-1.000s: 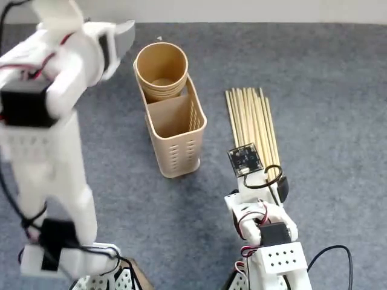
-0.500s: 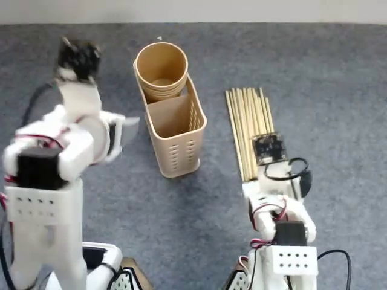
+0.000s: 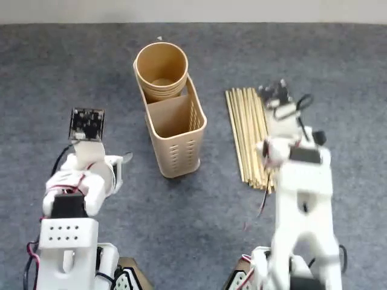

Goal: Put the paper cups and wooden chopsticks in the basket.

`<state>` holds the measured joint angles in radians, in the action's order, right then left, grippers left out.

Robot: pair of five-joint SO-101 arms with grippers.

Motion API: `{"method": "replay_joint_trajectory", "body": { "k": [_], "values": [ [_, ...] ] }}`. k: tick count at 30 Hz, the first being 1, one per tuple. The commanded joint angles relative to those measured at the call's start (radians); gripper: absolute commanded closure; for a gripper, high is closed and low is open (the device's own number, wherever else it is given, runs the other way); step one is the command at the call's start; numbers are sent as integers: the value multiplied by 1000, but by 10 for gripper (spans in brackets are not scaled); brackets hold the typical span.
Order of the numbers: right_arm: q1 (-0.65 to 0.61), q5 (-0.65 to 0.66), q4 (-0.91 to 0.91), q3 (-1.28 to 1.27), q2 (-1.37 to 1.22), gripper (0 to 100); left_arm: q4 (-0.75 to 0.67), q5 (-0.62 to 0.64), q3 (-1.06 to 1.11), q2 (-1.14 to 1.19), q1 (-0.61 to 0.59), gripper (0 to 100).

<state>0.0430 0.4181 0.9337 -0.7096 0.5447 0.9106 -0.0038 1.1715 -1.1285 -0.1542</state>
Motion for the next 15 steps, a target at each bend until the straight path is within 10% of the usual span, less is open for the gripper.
{"method": "replay_joint_trajectory", "body": {
  "k": [1,15],
  "values": [
    [54,57,50,266,-392,559,-77,12,58,-87,-8,737],
    [74,69,5,461,-817,559,-77,12,67,-142,-10,737]
  ]
}}
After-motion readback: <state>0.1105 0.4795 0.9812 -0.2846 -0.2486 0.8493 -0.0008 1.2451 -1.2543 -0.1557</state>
